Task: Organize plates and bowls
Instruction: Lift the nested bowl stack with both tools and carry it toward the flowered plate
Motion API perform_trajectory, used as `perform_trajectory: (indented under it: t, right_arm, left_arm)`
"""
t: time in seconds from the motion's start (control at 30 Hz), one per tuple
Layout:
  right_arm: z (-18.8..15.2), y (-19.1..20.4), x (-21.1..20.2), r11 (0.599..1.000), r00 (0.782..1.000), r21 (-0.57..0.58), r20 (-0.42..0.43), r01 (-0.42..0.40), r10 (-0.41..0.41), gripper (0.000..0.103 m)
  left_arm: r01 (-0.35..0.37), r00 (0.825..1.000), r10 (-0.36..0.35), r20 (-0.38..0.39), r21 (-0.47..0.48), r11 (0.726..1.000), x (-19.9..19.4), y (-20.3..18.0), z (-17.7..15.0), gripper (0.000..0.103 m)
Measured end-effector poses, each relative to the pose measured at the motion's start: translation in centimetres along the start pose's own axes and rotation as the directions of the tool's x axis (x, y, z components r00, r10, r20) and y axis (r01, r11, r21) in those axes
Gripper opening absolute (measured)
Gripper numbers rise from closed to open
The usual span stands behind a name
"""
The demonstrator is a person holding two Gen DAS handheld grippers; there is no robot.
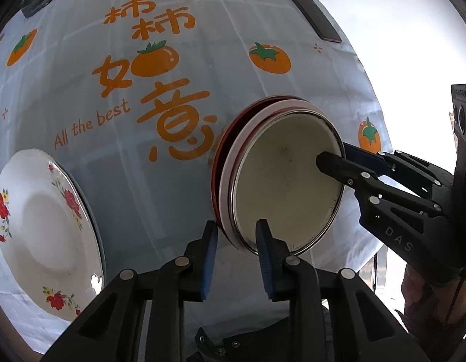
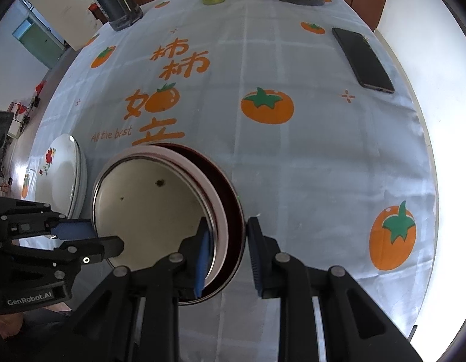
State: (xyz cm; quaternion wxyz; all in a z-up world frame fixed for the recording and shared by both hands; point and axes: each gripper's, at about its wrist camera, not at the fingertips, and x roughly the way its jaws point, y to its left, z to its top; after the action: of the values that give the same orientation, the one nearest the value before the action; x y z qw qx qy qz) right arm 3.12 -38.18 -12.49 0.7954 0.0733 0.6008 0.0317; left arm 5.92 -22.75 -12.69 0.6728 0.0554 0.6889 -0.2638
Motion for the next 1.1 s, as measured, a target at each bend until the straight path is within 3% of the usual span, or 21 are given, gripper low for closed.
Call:
perform_trajectory:
  t: [0.43, 1.1]
  right_arm:
    - [0.0, 1.1, -0.2, 0.999, 1.000, -0.038, -0.009, 0.011, -0.012, 0.024]
    - [-0.9, 4.9, -1.4, 0.995, 1.000, -0.095, -0.001, 0.021, -0.021, 0.024]
  left_arm:
    - [-0.005, 1.000, 0.005, -0.005, -0.007, 1.000, -0.2, 0.2, -0.4, 0.028]
    - [-0.005, 1.000, 0.006, 0.030, -0.021, 1.000, -3.0, 2.1, -3.6, 0.028]
